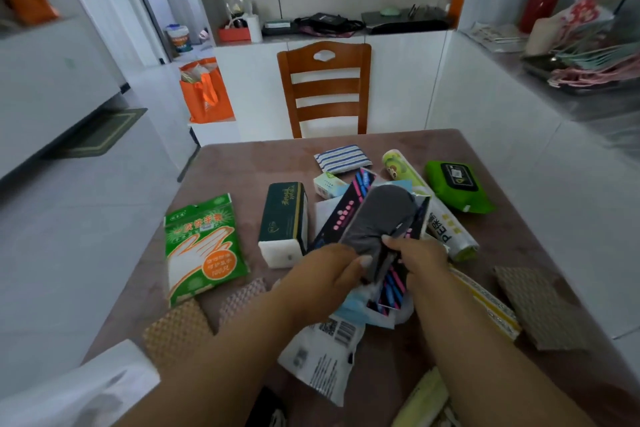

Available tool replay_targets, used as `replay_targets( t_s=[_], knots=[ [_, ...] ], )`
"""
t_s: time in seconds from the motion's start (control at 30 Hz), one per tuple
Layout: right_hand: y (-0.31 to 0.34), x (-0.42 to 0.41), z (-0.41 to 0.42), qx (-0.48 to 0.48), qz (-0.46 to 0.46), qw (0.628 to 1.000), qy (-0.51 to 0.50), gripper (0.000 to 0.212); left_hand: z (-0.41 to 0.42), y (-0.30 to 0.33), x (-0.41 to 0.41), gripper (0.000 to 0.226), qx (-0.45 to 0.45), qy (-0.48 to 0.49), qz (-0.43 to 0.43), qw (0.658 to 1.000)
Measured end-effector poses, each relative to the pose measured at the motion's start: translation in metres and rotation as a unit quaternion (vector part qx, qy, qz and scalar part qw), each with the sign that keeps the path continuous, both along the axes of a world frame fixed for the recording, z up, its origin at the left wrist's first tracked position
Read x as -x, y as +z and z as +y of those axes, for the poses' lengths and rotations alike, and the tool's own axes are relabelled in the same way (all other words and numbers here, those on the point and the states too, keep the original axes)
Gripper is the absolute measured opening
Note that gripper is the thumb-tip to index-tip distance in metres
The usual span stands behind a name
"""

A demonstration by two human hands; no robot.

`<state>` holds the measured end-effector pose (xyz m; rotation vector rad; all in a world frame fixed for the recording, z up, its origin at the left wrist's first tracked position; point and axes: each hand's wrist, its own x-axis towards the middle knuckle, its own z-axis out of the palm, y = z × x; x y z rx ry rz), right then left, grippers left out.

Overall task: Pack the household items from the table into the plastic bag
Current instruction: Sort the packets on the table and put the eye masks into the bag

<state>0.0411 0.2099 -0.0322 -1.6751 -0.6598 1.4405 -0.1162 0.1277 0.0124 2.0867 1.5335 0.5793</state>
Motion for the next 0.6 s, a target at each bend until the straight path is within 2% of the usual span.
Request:
replay_targets(
  t_s=[0.1, 0.2, 0.27, 0.37, 0.47, 0.6],
  knots=[
    [0.015, -0.023, -0.014, -0.058, 0.010, 0.997, -0.049, 0.025, -0.026, 0.021, 0.007, 0.044, -0.044, 0.116, -0.075, 0.989],
    [0.037, -0.049, -0.036, -0.095, 0.063, 0.991, -0.073, 0.034, -0.059, 0.037, 0.016, 0.043, -0.093, 0.198, -0.084, 0.972],
    [0.051, -0.059, -0.056, -0.097, 0.110, 0.987, -0.065, 0.038, -0.083, 0.045, 0.023, 0.046, -0.091, 0.239, -0.091, 0.962],
    [0.070, -0.060, -0.091, -0.083, 0.159, 0.984, -0.016, 0.032, -0.123, 0.055, 0.039, 0.042, -0.094, 0.282, -0.072, 0.952],
    [0.086, -0.047, -0.132, -0.048, 0.195, 0.977, 0.070, 0.006, -0.161, 0.065, 0.067, 0.047, -0.095, 0.338, -0.077, 0.933],
    [0.096, -0.017, -0.184, -0.004, 0.247, 0.957, 0.151, 0.011, -0.209, 0.080, 0.108, 0.050, -0.101, 0.402, -0.035, 0.909]
  ],
)
